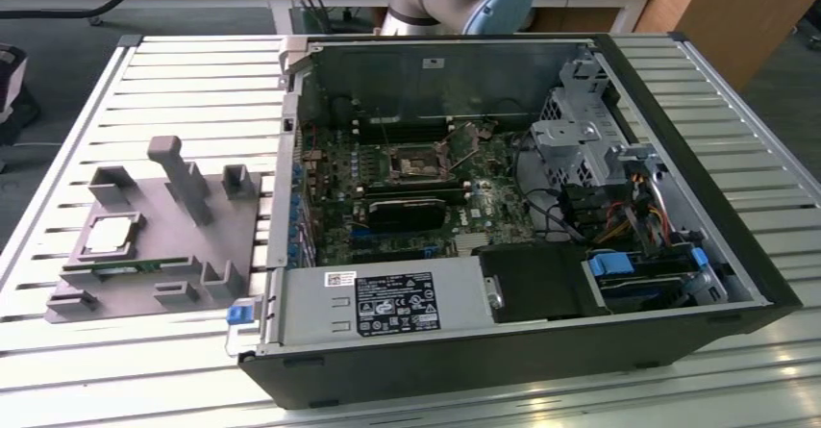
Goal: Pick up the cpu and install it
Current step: 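Pick up the cpu and move it towards the insertion slot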
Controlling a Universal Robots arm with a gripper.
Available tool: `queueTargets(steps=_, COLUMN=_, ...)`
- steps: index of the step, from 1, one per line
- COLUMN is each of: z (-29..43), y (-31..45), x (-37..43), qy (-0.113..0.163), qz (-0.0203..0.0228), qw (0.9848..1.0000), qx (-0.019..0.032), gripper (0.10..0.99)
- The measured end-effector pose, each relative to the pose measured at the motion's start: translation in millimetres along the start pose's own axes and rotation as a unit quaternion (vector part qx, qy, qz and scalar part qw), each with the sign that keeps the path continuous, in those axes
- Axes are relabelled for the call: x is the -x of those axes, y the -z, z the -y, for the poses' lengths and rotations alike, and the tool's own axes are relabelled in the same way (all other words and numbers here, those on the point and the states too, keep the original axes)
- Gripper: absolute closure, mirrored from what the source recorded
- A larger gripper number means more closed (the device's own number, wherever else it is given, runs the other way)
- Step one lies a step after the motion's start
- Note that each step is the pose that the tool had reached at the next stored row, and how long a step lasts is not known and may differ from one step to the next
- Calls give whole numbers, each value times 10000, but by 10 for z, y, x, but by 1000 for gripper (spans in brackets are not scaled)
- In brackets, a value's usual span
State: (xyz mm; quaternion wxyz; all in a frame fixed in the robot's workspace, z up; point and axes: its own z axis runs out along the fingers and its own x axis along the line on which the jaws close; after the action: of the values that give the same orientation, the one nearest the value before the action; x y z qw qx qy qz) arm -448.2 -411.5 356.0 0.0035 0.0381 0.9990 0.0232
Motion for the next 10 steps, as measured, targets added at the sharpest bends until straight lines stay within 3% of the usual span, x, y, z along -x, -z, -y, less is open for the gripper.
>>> queueTargets(steps=10, z=21, y=-75, x=-1, qy=0, qz=0, qw=10000, qx=6, gripper=980)
